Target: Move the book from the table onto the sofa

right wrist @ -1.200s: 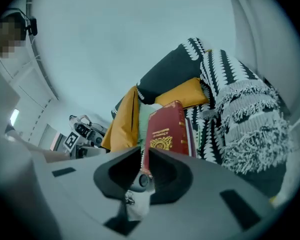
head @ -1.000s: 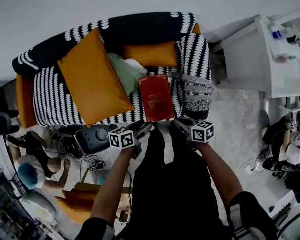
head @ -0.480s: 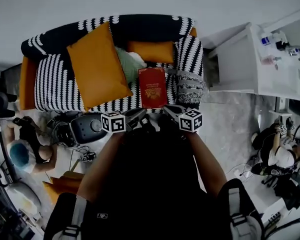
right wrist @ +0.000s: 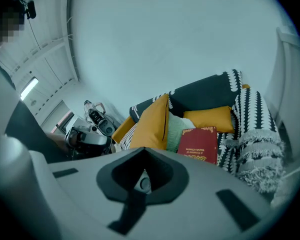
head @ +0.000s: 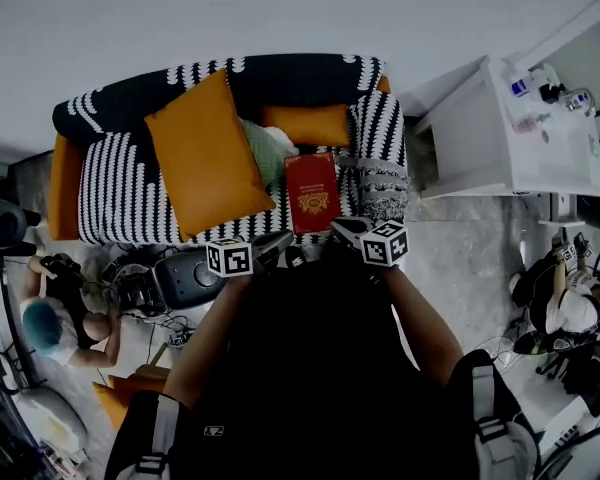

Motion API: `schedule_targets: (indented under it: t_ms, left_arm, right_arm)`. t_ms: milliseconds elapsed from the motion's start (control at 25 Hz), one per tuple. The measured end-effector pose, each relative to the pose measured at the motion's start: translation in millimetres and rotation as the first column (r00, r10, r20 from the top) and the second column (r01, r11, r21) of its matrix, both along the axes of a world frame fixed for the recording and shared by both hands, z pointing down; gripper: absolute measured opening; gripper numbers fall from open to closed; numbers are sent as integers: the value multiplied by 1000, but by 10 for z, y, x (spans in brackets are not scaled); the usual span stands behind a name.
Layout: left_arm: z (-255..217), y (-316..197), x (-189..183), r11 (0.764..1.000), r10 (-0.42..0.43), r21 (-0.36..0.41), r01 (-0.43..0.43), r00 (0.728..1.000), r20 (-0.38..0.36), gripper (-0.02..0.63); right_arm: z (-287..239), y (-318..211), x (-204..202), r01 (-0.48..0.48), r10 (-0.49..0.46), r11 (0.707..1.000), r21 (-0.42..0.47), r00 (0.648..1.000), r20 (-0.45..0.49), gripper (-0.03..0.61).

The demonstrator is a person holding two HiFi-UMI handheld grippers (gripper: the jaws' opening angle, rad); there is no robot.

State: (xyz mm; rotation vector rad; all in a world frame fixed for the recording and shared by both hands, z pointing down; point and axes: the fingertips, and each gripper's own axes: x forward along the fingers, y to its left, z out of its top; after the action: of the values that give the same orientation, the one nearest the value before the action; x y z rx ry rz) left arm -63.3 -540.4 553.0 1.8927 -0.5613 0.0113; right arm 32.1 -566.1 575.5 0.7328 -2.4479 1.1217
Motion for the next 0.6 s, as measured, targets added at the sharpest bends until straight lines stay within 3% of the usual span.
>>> schedule_targets:
  t_ms: [600]
  left_arm:
    - [-18, 28, -82, 1000, -14, -2, 14, 1000, 1, 11]
  right_arm:
    - [-7, 14, -125, 56, -56, 998, 4, 998, -28, 8]
